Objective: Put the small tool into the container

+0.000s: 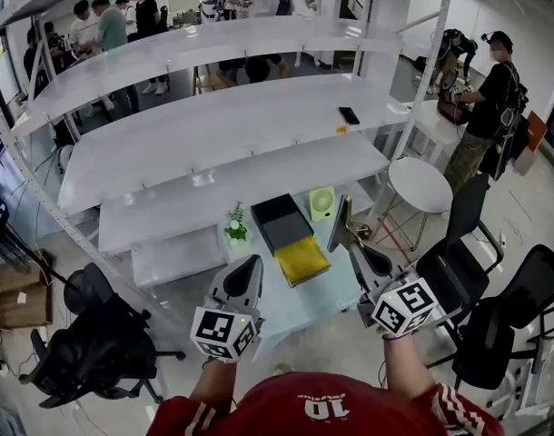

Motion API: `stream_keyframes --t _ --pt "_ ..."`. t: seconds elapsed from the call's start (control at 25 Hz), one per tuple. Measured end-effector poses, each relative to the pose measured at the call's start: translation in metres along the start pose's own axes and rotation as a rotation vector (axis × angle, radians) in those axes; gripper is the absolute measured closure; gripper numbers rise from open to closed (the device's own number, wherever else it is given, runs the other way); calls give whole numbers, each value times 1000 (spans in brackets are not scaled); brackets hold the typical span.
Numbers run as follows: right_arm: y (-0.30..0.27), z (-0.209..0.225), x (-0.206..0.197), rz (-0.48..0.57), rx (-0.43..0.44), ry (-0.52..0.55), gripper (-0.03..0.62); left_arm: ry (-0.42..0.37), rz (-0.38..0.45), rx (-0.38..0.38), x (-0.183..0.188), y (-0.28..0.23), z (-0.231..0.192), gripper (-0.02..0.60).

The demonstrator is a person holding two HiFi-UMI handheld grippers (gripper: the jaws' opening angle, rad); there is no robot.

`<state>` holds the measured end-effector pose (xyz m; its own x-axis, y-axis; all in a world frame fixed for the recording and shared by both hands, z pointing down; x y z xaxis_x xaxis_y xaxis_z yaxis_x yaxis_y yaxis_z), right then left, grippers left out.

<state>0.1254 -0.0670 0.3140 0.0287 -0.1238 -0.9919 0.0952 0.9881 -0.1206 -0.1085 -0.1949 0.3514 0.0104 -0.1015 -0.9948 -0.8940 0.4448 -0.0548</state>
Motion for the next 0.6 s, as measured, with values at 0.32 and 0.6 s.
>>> stream_keyframes --t 0.32,0.6 --pt "-21 26 -9 -10 9 -25 585 -10 -6 29 1 -26 -15 588" --pt "-65 69 -15 -23 109 -30 585 1 -34 123 -12 -60 -27 588"
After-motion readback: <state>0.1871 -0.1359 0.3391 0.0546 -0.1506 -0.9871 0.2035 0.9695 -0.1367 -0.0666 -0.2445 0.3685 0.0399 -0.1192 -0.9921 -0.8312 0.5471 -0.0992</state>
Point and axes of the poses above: the fingertips, and each gripper's own axes: y backward along the fingers, z to its right, x out of its top, the point moved 7 cm from there along y, backward along the fingers, and after that the axes turned 9 degrees about -z, right-handed, at the moved point
